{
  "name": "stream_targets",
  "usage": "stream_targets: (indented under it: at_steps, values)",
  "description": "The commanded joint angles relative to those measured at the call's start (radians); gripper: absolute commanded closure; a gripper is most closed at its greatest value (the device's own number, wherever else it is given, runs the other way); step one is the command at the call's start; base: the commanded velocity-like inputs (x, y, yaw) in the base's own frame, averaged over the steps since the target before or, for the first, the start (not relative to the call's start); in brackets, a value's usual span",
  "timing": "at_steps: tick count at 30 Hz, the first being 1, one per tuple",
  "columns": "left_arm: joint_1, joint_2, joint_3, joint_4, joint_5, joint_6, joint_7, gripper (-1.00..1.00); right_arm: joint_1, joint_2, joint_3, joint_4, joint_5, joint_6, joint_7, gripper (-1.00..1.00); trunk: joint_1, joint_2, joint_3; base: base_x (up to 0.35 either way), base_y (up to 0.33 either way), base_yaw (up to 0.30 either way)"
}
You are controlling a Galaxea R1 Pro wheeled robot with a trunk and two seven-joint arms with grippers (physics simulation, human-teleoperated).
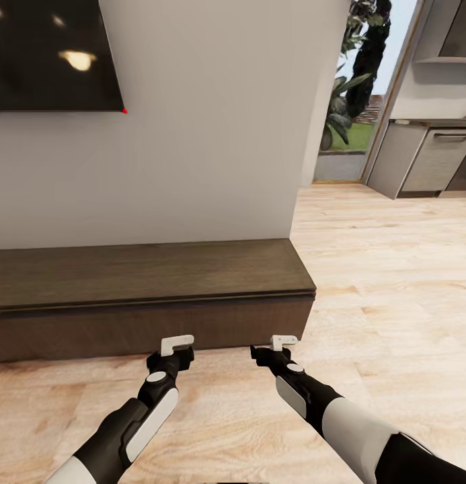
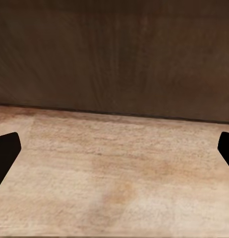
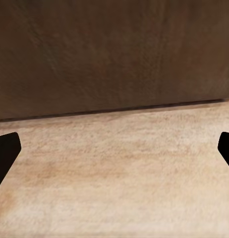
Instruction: Place each of the two pumpkins and all three candles from the living room inside a cabinet in the living room (use any cabinet), then make sure every cabinet is closed, and position the cauldron so it is next to a table in the living room.
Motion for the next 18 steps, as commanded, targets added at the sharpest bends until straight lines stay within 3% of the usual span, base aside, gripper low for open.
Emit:
stream_targets:
  at_steps: [1,4,7,11,18]
  values:
    - [-0.001,0.001,-0.001,0.000,0.007,0.006,0.007,-1.00,-0.001,0.000,0.009,0.000,-0.010,-0.005,-0.005,-1.00,0.000,0.000,-0.001,0.000,0.000,0.000]
    - [-0.001,-0.003,0.016,-0.002,0.022,0.067,0.010,-1.00,-0.001,0.000,0.009,0.002,-0.012,-0.005,-0.005,-1.00,-0.002,0.000,0.011,0.000,0.000,0.000]
    - [-0.002,-0.006,0.063,-0.005,0.036,0.142,0.019,-1.00,-0.001,0.000,0.008,0.002,-0.017,-0.005,-0.005,-1.00,-0.003,0.001,0.022,0.000,0.000,0.000]
    - [-0.003,-0.008,0.152,-0.006,0.053,0.251,0.031,-1.00,-0.001,0.000,0.007,-0.001,-0.018,-0.005,-0.009,-1.00,-0.005,0.002,0.038,0.000,0.000,0.000]
    - [-0.005,-0.006,0.229,-0.006,0.082,0.376,0.033,-1.00,-0.001,-0.002,0.005,-0.009,-0.023,0.007,-0.010,-1.00,-0.008,0.004,0.065,0.000,0.000,0.000]
